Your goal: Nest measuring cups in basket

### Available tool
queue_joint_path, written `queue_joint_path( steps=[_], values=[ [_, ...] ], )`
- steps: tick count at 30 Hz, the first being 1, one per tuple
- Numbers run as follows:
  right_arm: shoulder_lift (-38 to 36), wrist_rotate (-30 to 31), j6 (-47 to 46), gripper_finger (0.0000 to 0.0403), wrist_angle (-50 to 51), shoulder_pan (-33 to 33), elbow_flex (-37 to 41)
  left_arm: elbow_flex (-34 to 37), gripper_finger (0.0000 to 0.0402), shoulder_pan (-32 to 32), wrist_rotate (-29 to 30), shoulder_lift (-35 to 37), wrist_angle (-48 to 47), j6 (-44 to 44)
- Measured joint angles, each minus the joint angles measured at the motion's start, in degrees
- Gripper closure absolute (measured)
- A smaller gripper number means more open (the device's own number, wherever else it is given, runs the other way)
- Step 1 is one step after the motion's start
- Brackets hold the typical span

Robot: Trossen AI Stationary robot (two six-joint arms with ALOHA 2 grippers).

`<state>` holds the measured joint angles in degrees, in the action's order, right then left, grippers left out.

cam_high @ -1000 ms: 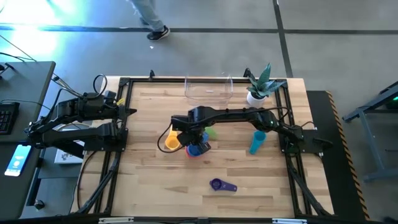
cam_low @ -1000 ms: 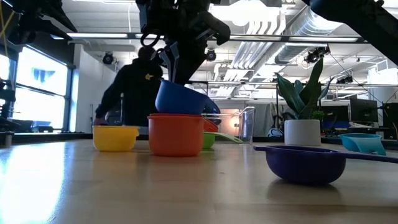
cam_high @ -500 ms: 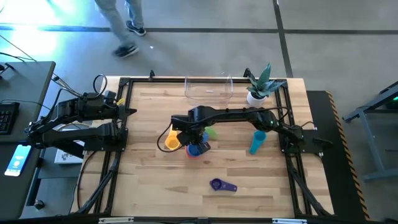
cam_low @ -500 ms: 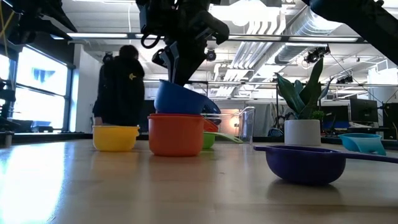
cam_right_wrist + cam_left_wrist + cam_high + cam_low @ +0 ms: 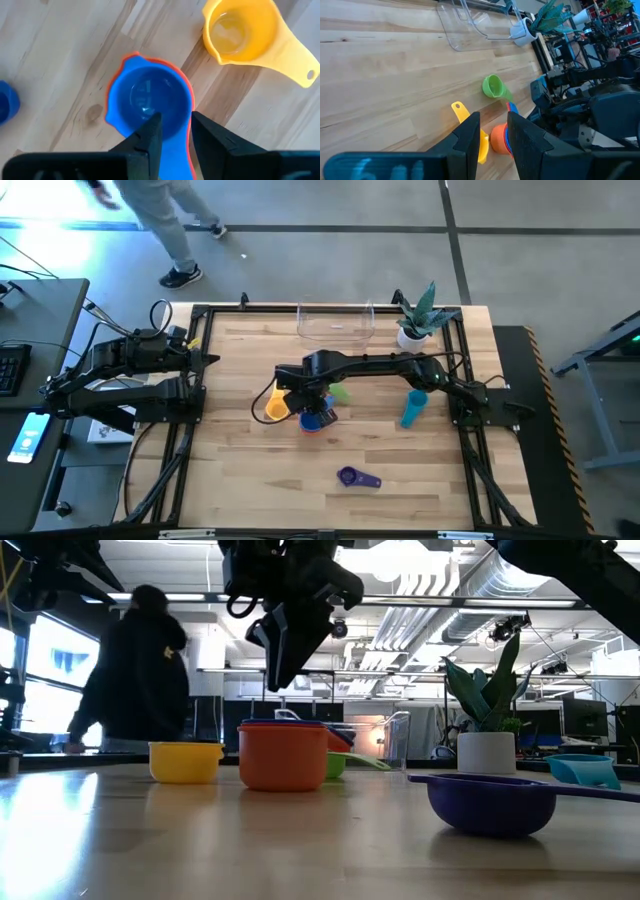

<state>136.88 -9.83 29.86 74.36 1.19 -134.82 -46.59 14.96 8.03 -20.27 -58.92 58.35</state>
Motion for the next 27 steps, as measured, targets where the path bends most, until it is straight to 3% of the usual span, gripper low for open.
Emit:
queue_joint_path(
  steps=[7, 17, 27],
  values=[
    [0.0, 0.89, -10.54, 0.0306, -2.75, 0.0, 0.0, 0.0, 0.0312, 0.0, 0.0, 0.0, 0.0, -1.25],
    [0.0, 1.25, -21.83, 0.0306, -19.19, -1.24, 0.0, 0.0, 0.0312, 0.0, -0.85, 0.01, 0.0, -6.88],
    [0.3, 3.03, -51.87, 0.0306, -27.67, -3.89, -0.06, 0.0, 0.0312, 0.0, -4.15, 0.02, 0.0, -12.0]
  ],
)
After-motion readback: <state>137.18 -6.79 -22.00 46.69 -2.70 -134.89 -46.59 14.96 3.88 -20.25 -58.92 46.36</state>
